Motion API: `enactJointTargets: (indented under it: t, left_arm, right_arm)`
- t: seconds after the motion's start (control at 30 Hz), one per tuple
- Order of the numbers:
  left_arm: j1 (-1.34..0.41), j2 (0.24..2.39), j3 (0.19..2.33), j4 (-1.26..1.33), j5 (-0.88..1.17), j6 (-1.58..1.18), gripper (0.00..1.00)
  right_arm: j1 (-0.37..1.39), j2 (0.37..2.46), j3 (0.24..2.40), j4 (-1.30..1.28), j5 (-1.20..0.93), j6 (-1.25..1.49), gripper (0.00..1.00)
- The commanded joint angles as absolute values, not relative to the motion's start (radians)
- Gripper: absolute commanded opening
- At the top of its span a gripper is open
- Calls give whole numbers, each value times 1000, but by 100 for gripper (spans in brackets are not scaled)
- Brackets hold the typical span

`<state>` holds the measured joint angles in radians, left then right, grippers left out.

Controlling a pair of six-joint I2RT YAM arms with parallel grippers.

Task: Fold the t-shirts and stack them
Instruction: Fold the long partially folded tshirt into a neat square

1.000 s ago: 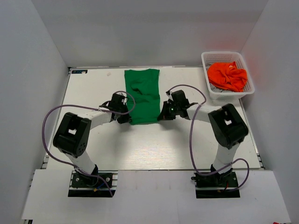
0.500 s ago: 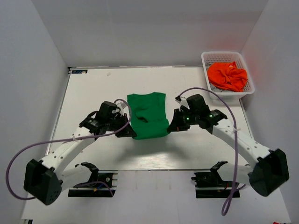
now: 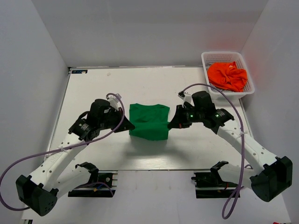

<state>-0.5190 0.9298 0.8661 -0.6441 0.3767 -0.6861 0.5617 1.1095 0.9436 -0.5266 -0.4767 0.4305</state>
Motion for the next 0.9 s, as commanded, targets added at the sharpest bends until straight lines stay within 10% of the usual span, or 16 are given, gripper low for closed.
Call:
enactJointTargets:
  t: [0.0,0.87]
  left_arm:
    - [-500,963,911,-565,224,-706,0]
    - [-430,1612,1295,-538,-115,-687,2]
  right_arm:
    - [535,1138,1000,-422,-463,445,0]
    - [327,1586,1130,-245,-528,431,0]
